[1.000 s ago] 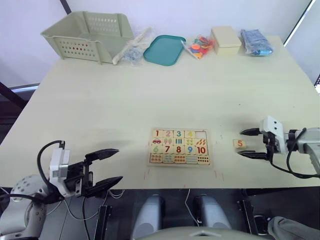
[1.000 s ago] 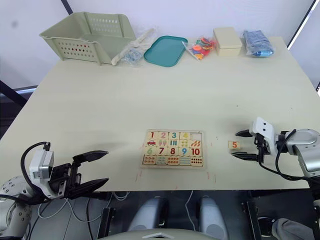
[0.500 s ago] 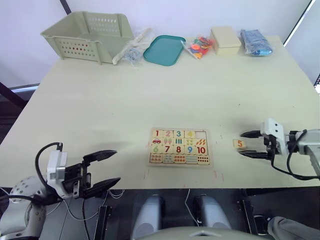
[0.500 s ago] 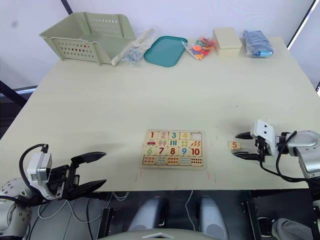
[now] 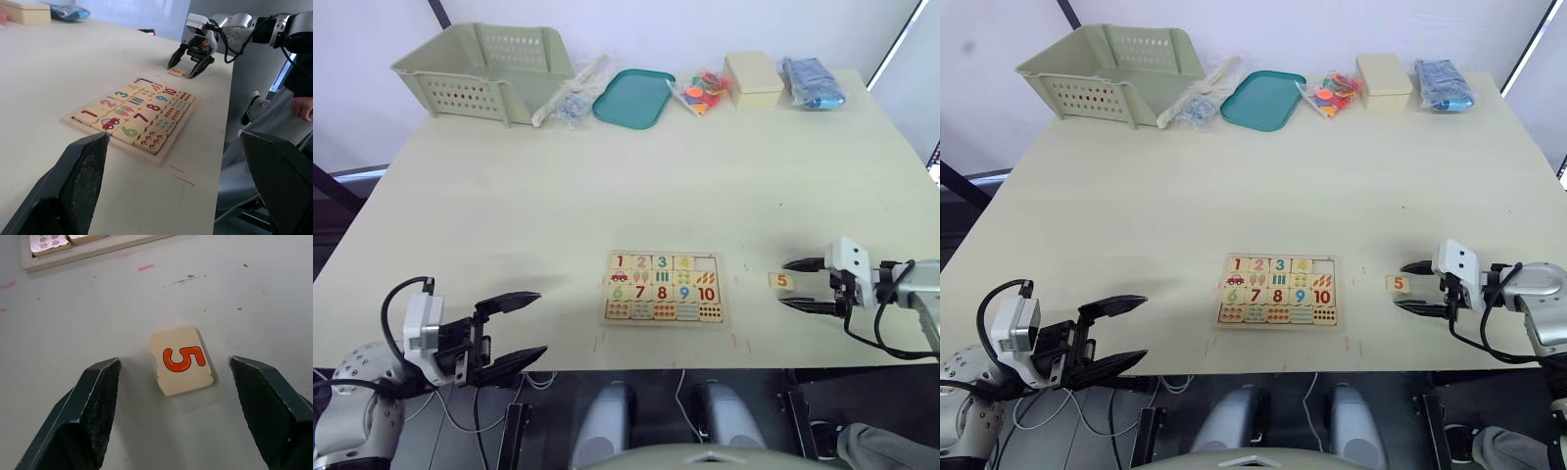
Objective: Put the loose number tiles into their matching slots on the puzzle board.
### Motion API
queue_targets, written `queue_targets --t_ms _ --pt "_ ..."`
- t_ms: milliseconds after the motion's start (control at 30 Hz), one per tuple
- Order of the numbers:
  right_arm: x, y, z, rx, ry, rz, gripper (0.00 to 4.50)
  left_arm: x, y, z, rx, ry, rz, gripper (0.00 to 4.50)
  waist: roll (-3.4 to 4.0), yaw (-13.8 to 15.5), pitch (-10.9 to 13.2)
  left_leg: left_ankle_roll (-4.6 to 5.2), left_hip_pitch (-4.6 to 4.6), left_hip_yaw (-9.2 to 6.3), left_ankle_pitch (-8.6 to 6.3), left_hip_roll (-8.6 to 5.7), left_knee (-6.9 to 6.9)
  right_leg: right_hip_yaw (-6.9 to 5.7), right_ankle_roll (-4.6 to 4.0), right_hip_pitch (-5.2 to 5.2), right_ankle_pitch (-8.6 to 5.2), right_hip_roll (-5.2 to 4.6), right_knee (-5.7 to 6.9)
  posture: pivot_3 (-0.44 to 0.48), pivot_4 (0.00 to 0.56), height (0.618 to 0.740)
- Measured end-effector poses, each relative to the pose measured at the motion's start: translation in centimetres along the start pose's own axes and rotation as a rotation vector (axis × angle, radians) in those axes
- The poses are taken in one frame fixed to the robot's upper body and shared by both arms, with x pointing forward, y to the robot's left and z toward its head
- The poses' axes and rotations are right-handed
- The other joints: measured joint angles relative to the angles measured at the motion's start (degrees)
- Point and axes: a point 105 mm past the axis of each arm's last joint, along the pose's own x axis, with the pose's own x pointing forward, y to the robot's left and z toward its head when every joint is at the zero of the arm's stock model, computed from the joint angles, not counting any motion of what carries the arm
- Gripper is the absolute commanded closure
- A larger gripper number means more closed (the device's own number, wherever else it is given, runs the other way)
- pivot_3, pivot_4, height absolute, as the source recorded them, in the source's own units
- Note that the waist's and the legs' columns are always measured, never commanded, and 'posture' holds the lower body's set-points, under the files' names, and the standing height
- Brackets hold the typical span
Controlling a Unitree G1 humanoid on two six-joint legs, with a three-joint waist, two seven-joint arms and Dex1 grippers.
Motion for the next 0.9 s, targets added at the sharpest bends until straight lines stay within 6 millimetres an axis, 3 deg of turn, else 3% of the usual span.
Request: queue_targets --t_ms 67,900 --pt "-0.09 -0.07 -0.05 0.004 -0.001 -0.005 2.54 -0.01 0.00 -0.01 0.000 0.000 0.000 0.00 0.00 0.05 0.00 0.00 0.00 0.00 0.00 0.00 0.00 0.00 0.00 0.00 0.00 0.00 0.00 0.000 0.150 0.740" --pt "-0.02 -0.01 0.15 -0.015 0.059 -0.008 2.54 0.58 0.19 -0.10 -0.001 0.005 -0.011 0.00 -0.01 0.04 -0.01 0.00 0.01 -0.02 0.00 0.00 0.01 -0.01 0.00 0.03 0.00 0.00 0.00 0.000 0.150 0.740"
